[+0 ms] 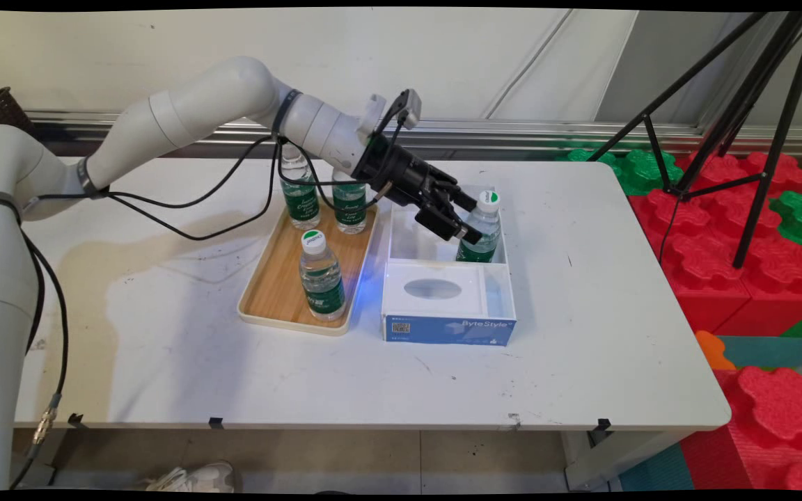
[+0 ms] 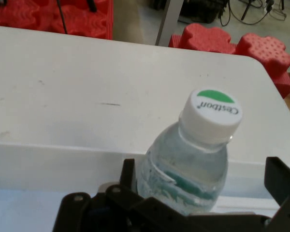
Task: Pick up the green bottle from the white box, then place the picked object on the tray
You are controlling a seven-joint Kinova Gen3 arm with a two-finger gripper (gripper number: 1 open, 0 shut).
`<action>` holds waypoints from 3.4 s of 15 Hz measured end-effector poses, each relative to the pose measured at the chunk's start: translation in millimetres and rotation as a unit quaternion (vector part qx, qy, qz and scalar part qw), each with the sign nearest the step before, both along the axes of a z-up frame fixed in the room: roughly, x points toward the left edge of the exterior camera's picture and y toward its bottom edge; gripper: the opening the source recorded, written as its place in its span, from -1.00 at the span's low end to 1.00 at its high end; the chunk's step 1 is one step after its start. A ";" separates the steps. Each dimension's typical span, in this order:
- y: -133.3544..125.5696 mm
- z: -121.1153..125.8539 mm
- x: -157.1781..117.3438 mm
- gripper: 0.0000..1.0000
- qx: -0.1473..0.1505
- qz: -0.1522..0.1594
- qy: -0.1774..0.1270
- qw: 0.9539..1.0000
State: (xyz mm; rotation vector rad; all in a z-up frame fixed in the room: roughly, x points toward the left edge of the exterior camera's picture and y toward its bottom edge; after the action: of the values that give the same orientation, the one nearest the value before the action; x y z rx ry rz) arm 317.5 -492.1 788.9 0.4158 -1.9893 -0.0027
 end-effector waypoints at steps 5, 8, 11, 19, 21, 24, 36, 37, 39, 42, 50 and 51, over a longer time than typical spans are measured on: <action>-5.6 -10.8 -5.9 1.00 0.004 0.001 -0.003 1.000; -9.5 -14.2 -9.0 1.00 0.004 0.002 -0.003 1.000; -14.8 -18.2 -13.4 1.00 0.005 0.004 -0.003 1.000; -19.8 -26.9 -22.1 1.00 0.009 0.003 -0.003 1.000; -20.2 -28.6 -24.3 1.00 0.010 0.003 -0.002 1.000; -20.5 -30.8 -26.7 1.00 0.010 0.002 -0.003 1.000; -20.7 -36.1 -29.4 -1.00 0.005 0.002 -0.005 1.000; -20.6 -36.4 -29.2 -1.00 0.005 0.002 -0.005 1.000; -20.3 -36.9 -27.9 -1.00 0.007 0.002 -0.005 1.000; -19.0 -36.2 -22.6 -1.00 0.009 0.006 -0.005 1.000; -18.9 -22.4 -9.1 -1.00 0.003 0.016 0.000 1.000; -19.4 -19.6 -8.0 -1.00 0.001 0.017 0.001 1.000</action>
State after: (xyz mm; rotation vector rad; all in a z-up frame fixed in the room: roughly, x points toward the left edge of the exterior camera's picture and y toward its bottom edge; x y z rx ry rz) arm 309.5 -511.5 769.3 0.4494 -1.9794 0.0163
